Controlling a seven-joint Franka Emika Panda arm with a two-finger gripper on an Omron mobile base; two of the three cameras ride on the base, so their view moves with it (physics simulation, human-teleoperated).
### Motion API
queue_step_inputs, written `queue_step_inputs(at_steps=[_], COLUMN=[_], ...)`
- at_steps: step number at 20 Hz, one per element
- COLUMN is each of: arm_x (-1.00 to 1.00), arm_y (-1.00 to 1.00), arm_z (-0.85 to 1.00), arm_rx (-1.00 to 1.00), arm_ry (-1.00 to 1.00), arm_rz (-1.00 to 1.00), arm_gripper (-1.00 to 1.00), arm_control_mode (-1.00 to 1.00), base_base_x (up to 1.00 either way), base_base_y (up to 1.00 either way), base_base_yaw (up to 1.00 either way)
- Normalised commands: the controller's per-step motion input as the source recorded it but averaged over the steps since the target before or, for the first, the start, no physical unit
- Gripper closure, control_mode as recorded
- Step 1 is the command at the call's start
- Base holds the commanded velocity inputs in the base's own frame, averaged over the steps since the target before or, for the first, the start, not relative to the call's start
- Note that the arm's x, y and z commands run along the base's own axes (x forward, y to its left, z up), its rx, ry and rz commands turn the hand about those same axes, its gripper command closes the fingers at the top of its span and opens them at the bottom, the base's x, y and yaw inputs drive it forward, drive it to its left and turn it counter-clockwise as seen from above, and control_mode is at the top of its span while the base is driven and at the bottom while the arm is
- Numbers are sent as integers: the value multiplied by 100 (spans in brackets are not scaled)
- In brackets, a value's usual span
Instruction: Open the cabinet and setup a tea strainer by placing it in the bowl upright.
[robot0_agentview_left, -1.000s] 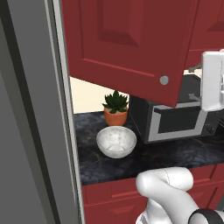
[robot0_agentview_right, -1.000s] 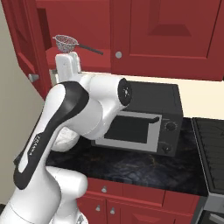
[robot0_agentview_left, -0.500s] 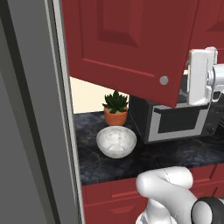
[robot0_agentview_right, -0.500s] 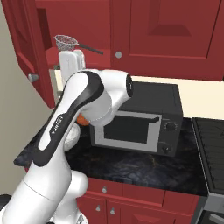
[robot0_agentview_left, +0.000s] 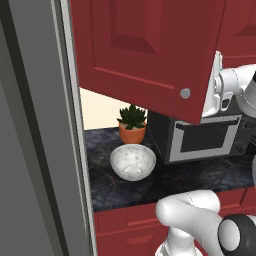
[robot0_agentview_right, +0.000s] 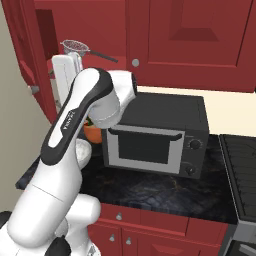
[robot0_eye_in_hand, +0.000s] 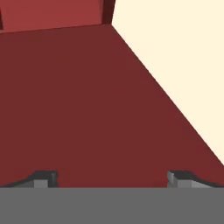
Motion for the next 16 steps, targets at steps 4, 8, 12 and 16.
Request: queue_step_inputs(at_steps=[4,8,12,16], arm_x=[-8,-29,-31,-30], arm_y=[94,99,100,88], arm_z=[-19,-19,-12,-2], arm_rx=[0,0,0,0], arm_ry=[1,2,1,0], arm_rz=[19,23,19,11], arm_gripper=[-100,-100,-100,-100], arm_control_mode=[-100,-100,-100,-100], base_base_x=[0,0,0,0], base_base_y=[0,0,0,0], base_base_yaw=[0,0,0,0])
